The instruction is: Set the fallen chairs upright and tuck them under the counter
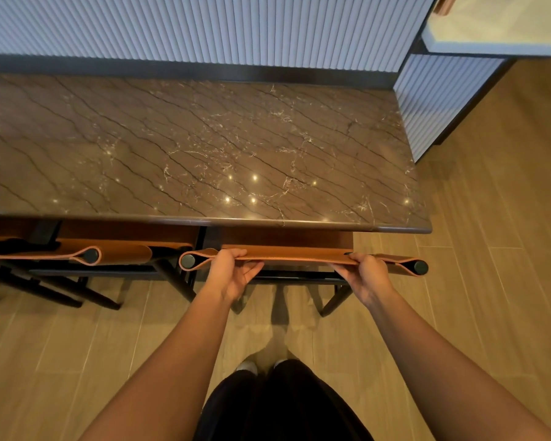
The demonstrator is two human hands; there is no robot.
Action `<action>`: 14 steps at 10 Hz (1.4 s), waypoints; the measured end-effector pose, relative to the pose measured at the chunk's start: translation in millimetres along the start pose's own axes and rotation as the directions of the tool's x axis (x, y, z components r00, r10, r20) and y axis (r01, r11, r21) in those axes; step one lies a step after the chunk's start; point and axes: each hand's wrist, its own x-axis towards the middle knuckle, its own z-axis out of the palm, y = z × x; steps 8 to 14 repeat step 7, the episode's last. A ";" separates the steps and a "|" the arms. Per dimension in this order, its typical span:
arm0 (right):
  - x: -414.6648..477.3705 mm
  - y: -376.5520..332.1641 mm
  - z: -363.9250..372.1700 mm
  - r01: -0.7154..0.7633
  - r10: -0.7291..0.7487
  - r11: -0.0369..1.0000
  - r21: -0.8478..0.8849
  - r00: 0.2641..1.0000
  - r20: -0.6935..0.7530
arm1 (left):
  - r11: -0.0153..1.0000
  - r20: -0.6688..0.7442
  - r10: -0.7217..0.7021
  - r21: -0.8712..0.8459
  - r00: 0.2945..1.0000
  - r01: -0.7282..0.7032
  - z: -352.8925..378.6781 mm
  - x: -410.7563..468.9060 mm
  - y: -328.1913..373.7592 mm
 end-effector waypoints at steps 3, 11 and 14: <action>-15.8 -2.1 -4.9 -0.033 0.049 0.973 -0.227 0.997 0.066 | 0.999 -0.006 -0.013 0.042 1.000 0.013 -4.3 -8.5 0.5; -76.2 31.7 -9.6 0.058 0.018 0.948 -0.313 0.972 0.235 | 0.978 0.105 0.206 -0.009 0.973 -0.207 -46.4 -92.4 -14.0; -76.2 31.7 -9.6 0.058 0.018 0.948 -0.313 0.972 0.235 | 0.978 0.105 0.206 -0.009 0.973 -0.207 -46.4 -92.4 -14.0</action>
